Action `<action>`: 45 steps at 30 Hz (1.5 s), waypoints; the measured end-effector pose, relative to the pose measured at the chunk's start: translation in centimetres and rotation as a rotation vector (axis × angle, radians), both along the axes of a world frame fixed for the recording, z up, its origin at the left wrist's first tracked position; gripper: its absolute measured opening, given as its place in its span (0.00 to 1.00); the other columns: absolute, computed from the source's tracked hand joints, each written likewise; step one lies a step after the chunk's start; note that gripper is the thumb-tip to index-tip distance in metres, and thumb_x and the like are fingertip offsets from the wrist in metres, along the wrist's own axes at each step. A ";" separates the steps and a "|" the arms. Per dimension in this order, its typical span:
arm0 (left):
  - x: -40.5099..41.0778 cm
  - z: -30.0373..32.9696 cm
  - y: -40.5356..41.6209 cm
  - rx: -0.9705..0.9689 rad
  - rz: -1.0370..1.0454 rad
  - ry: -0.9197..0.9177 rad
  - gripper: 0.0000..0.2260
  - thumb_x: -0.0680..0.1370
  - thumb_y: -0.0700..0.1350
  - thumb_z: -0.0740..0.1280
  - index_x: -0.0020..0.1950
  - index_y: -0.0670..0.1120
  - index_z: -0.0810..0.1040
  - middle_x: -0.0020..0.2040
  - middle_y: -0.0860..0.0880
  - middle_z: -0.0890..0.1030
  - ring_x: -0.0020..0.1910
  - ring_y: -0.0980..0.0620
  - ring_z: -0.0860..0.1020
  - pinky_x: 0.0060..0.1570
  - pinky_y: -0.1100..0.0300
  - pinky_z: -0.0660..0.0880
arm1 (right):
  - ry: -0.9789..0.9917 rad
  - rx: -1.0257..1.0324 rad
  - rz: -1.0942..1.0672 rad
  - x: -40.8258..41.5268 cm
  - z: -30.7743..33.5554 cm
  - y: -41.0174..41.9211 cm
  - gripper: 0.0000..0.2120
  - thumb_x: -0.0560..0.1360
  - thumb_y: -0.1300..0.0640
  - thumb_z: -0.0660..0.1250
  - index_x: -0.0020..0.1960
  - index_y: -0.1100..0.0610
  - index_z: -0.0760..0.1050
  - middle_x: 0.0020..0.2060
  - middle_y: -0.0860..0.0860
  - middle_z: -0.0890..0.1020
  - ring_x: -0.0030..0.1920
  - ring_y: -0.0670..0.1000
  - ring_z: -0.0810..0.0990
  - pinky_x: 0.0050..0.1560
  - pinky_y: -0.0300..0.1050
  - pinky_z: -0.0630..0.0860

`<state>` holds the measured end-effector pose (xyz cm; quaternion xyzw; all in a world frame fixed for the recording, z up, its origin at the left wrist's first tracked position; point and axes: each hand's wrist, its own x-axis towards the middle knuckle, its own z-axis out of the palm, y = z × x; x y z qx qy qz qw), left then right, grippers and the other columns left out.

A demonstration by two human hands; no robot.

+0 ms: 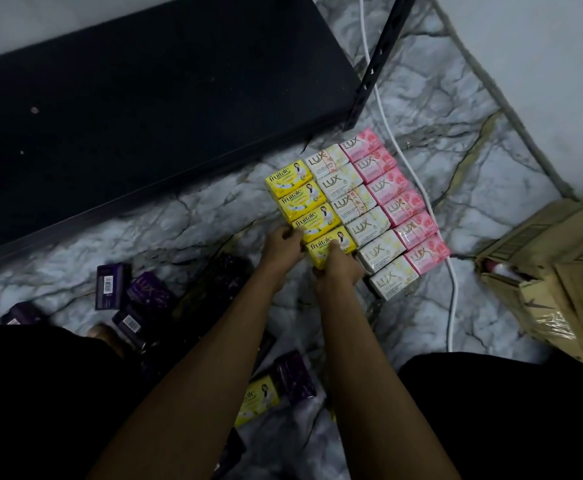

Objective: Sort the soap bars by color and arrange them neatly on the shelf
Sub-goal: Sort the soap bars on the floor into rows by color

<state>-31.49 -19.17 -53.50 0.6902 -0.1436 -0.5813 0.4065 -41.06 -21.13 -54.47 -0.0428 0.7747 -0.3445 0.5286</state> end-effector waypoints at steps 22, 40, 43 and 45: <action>8.0 5.8 25.1 0.173 -0.341 -0.600 0.09 0.77 0.38 0.70 0.56 0.40 0.83 0.54 0.40 0.84 0.55 0.41 0.80 0.54 0.54 0.75 | 0.528 -0.158 1.519 -0.2 3.8 24.5 0.15 0.68 0.52 0.65 0.51 0.58 0.79 0.51 0.58 0.79 0.55 0.60 0.76 0.54 0.47 0.72; 6.3 3.3 21.9 0.270 -0.909 -1.217 0.25 0.74 0.56 0.71 0.67 0.46 0.72 0.69 0.45 0.74 0.71 0.42 0.66 0.71 0.45 0.60 | 0.406 -0.197 1.536 -3.8 2.1 23.9 0.12 0.71 0.54 0.73 0.52 0.60 0.83 0.45 0.57 0.85 0.46 0.56 0.84 0.39 0.41 0.71; 5.9 3.4 21.2 0.326 -0.785 -1.088 0.21 0.73 0.53 0.72 0.63 0.48 0.76 0.68 0.44 0.75 0.71 0.41 0.67 0.70 0.48 0.60 | 0.291 -0.145 1.471 -4.1 2.3 22.8 0.10 0.72 0.61 0.73 0.53 0.60 0.82 0.42 0.55 0.83 0.42 0.50 0.80 0.35 0.37 0.69; 5.7 3.7 21.3 0.348 -0.731 -0.997 0.17 0.73 0.51 0.72 0.60 0.48 0.78 0.66 0.43 0.76 0.69 0.41 0.68 0.69 0.49 0.62 | 0.192 -0.123 1.385 -4.4 2.6 22.1 0.08 0.71 0.64 0.75 0.48 0.59 0.79 0.40 0.55 0.80 0.39 0.50 0.77 0.33 0.36 0.71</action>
